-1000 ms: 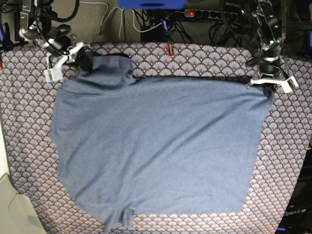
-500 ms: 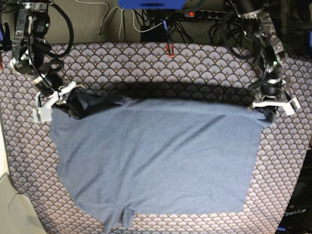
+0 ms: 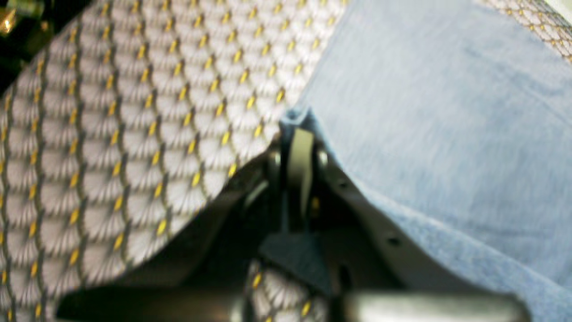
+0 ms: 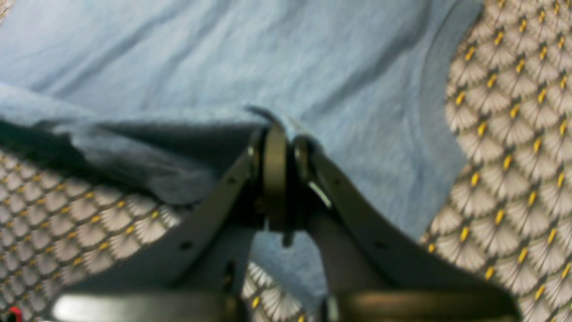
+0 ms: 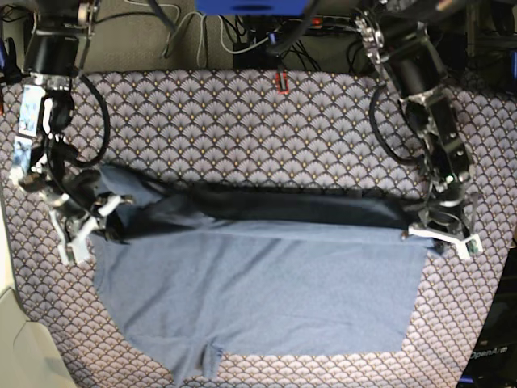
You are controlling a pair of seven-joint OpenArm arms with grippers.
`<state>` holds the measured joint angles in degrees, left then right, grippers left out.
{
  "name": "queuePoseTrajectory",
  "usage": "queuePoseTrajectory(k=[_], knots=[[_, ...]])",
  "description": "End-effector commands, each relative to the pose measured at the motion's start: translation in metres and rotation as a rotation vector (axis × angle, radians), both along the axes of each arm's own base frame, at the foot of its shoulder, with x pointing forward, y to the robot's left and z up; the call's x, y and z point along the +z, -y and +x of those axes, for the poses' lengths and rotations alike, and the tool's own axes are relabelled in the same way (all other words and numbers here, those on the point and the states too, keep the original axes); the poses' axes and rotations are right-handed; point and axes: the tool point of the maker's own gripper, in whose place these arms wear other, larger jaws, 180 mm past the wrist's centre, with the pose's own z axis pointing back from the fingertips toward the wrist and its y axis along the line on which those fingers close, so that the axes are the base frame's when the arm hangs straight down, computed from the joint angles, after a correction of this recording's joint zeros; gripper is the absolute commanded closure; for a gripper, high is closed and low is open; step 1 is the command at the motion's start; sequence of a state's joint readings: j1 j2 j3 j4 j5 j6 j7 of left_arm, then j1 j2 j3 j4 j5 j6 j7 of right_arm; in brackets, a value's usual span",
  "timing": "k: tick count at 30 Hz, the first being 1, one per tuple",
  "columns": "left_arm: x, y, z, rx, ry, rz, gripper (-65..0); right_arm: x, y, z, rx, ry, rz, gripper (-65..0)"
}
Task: Fold the T-shirt properly
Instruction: 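Pull the lifted edge across the shirt with both grippers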
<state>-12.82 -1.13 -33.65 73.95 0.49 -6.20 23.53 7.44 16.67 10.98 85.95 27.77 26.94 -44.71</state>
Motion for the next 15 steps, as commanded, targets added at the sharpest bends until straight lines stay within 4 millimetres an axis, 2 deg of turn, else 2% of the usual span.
queuePoseTrajectory(k=[1, 5, 9, 11, 15], knots=[[0.017, -0.008, 0.010, 0.009, 0.039, 0.039, -0.6, 0.016, 0.007, 0.014, -0.007, 0.050, -0.026, 0.0], [0.020, -0.001, 0.028, -0.036, 0.019, 0.081, -0.6, 0.009, 0.006, 0.035, 0.012, 0.022, -0.085, 0.0], [0.011, 0.016, 0.039, -0.137, -0.029, 0.139, -0.6, 0.004, 0.008, 0.056, 0.020, 0.030, -0.168, 0.0], [0.018, 0.023, 0.048, -0.175, -0.007, 0.180, -0.6, 0.000, 0.002, 0.066, 0.053, 0.042, -0.221, 0.0], [0.017, 0.029, 0.052, -0.197, 0.040, 0.208, -0.8, -0.013, -0.003, 0.080, 0.105, 0.046, -0.328, 0.0]])
